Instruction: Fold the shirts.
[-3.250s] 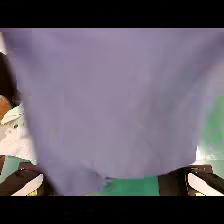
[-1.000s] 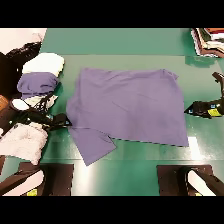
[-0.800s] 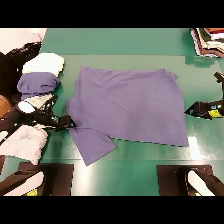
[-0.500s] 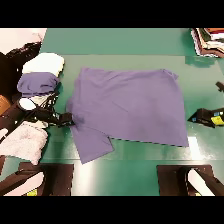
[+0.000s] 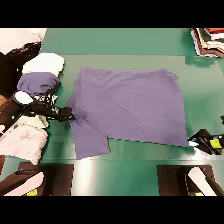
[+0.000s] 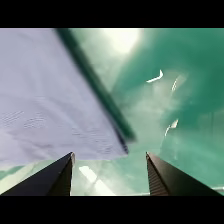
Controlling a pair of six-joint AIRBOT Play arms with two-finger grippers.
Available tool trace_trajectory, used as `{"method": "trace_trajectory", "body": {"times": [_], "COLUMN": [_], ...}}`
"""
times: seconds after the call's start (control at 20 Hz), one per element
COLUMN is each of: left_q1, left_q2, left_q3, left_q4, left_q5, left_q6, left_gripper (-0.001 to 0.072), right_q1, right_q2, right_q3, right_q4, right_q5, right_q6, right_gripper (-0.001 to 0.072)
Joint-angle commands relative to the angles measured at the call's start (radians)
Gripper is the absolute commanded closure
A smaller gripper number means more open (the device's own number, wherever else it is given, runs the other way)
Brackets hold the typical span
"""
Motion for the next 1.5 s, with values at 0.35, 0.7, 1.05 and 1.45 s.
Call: {"method": "trace_trajectory", "body": {"times": [0.35, 0.7, 1.05, 1.45], "left_q1": [-0.001, -0.001, 0.003, 0.002], "left_q2": [0.001, 0.001, 0.134, 0.243], "left_q3": [0.004, 0.004, 0.161, 1.014], "left_q4": [-0.002, -0.001, 0.009, 0.027], "left_q5": [0.037, 0.027, -0.010, -0.043], "left_q6": [0.000, 0.002, 0.014, -0.011], "left_gripper": [0.0677, 0.0678, 0.0679, 0.0678], "right_q1": [-0.021, 0.172, 0.290, 0.485], "right_q2": [-0.002, -0.002, -0.002, -0.002], "right_q3": [-0.063, -0.062, 0.196, 1.073], "right_q4": [0.107, 0.097, 0.175, 0.230], "right_q5": [-0.068, -0.063, 0.018, -0.122], "right_q6": [-0.011, -0.010, -0.010, -0.008], "right_gripper": [0.0280, 0.0552, 0.0699, 0.0699]}}
